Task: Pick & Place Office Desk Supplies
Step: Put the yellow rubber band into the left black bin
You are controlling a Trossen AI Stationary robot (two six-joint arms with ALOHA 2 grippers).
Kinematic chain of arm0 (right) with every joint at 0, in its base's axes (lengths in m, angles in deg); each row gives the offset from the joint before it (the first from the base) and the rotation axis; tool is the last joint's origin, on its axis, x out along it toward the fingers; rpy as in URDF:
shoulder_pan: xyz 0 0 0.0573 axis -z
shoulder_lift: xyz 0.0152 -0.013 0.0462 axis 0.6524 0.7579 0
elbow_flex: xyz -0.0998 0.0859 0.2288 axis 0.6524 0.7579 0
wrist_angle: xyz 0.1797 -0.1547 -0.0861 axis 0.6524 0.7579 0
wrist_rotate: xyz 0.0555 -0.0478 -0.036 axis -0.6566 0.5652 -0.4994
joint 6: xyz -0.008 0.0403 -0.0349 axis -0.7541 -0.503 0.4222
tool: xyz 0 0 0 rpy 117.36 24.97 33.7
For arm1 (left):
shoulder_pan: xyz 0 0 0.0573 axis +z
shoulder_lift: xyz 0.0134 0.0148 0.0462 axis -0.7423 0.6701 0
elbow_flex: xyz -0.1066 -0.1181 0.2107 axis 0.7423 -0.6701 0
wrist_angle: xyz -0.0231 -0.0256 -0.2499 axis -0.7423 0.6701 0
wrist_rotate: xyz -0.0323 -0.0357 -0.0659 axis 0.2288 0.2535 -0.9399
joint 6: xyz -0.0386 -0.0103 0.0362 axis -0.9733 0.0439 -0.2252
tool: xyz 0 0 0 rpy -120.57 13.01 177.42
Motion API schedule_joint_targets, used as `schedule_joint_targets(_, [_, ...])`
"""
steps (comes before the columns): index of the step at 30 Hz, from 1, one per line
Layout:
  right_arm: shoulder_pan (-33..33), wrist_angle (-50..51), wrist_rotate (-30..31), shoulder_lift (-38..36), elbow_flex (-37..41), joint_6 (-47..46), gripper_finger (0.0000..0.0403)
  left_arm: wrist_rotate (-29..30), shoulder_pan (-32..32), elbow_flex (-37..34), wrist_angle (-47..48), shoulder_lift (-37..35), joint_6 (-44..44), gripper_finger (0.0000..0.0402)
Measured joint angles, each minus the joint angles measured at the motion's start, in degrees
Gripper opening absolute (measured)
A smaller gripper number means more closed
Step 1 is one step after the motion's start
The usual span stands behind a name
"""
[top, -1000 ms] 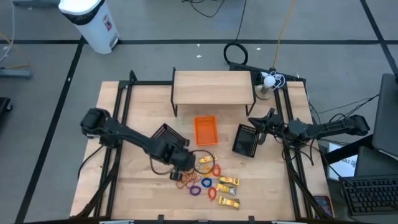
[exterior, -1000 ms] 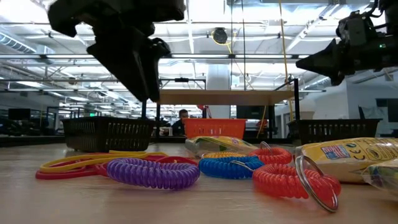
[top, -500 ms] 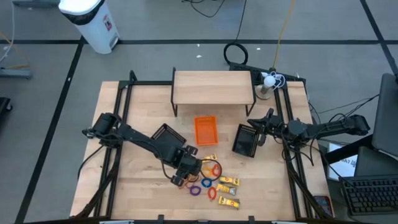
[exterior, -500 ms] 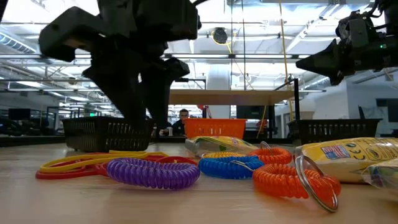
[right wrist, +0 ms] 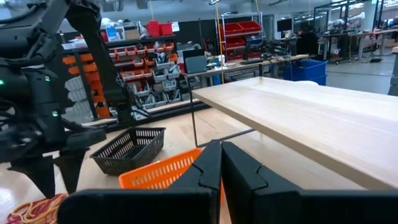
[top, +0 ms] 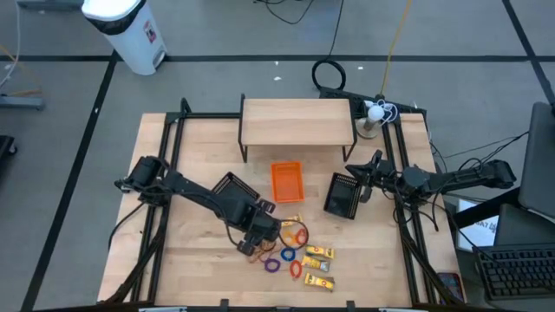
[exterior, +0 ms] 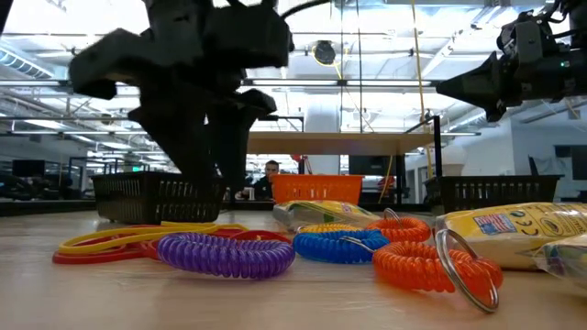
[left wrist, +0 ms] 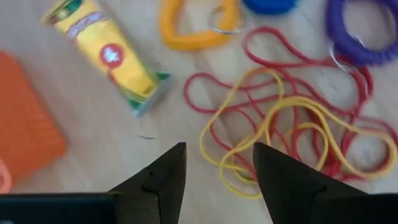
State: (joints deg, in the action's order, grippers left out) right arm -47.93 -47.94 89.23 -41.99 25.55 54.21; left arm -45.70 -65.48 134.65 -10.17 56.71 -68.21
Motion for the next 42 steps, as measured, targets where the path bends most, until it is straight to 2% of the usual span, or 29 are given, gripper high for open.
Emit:
schedule_joint_targets(5, [0.0,0.0,0.0,0.0,0.0,0.0,0.0,-1.4,2.5,0.0,-0.2,0.0,-6.7,0.0188])
schedule_joint_targets(16, [0.0,0.0,0.0,0.0,0.0,0.0,0.0,-2.7,2.5,0.0,-2.2,0.0,-6.6,0.0188])
schedule_joint_targets(27, [0.0,0.2,0.0,0.0,0.0,0.0,0.0,-1.7,2.4,0.0,-3.5,5.4,-7.2,0.0188])
schedule_joint_targets(33, [0.0,0.1,0.0,0.0,0.0,0.0,0.0,-4.5,3.0,0.3,-2.3,5.0,-6.6,0.0188])
schedule_joint_targets(42, [0.0,0.2,0.0,0.0,0.0,0.3,0.0,-4.3,3.0,0.3,1.0,4.0,-6.2,0.0178])
